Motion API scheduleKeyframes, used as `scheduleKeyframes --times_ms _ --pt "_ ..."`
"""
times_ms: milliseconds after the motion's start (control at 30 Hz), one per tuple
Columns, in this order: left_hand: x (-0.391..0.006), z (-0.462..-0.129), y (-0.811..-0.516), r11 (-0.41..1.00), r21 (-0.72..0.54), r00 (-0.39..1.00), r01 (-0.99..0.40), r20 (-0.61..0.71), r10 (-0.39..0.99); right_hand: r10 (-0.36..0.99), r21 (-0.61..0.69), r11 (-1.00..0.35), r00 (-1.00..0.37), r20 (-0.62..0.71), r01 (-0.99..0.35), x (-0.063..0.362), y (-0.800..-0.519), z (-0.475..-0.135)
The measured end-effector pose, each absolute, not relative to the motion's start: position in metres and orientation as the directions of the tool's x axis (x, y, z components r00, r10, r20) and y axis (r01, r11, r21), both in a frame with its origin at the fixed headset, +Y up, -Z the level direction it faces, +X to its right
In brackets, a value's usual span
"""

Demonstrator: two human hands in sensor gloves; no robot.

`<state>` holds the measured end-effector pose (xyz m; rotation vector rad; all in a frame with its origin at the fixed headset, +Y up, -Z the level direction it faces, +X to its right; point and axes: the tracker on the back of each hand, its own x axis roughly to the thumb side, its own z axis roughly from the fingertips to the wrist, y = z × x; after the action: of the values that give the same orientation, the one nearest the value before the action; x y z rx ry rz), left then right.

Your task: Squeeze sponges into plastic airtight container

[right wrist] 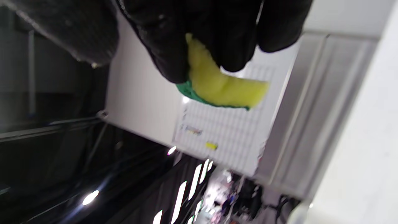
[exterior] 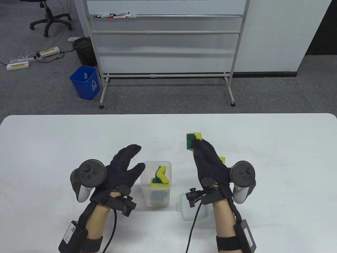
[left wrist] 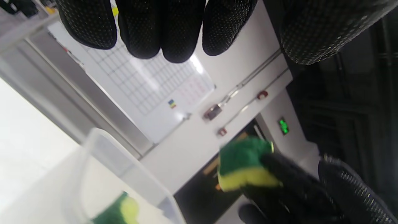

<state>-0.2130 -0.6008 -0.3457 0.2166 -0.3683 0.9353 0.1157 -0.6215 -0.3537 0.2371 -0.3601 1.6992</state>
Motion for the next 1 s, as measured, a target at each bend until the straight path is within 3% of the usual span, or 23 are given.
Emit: scheduleKeyframes --times_ms 167,333,467,600,800,1000 --pt "-0.208 -0.346 -0.605 0.487 -0.076 0.426 -0.870 0.378 0.822 0.874 0.095 -0.167 -0.103 0.474 -0.981 0.069 -0.611 -0.338" --pt "-0.205 -0.349 -0.611 0.363 -0.170 0.287 -0.916 0.354 0.890 0.856 0.168 -0.211 -0.099 0.507 -0.963 0.046 -0.613 -0.330" --pt "-0.208 -0.350 -0.613 0.299 -0.150 0.235 -0.942 0.338 0.911 0.848 0.208 -0.241 -0.102 0.519 -0.948 0.038 -0.617 -0.329" --pt "-0.213 -0.353 -0.616 0.265 -0.118 0.216 -0.957 0.322 0.922 0.872 0.277 -0.180 -0.023 0.488 -0.944 0.034 -0.622 -0.331" --pt "-0.215 -0.354 -0.622 0.267 -0.054 0.241 -0.962 0.290 0.926 0.860 0.252 -0.212 -0.058 0.506 -0.944 0.033 -0.624 -0.332" --pt "-0.213 -0.354 -0.620 0.306 -0.024 0.283 -0.952 0.317 0.905 0.810 0.158 -0.321 -0.184 0.556 -0.934 0.036 -0.619 -0.330"
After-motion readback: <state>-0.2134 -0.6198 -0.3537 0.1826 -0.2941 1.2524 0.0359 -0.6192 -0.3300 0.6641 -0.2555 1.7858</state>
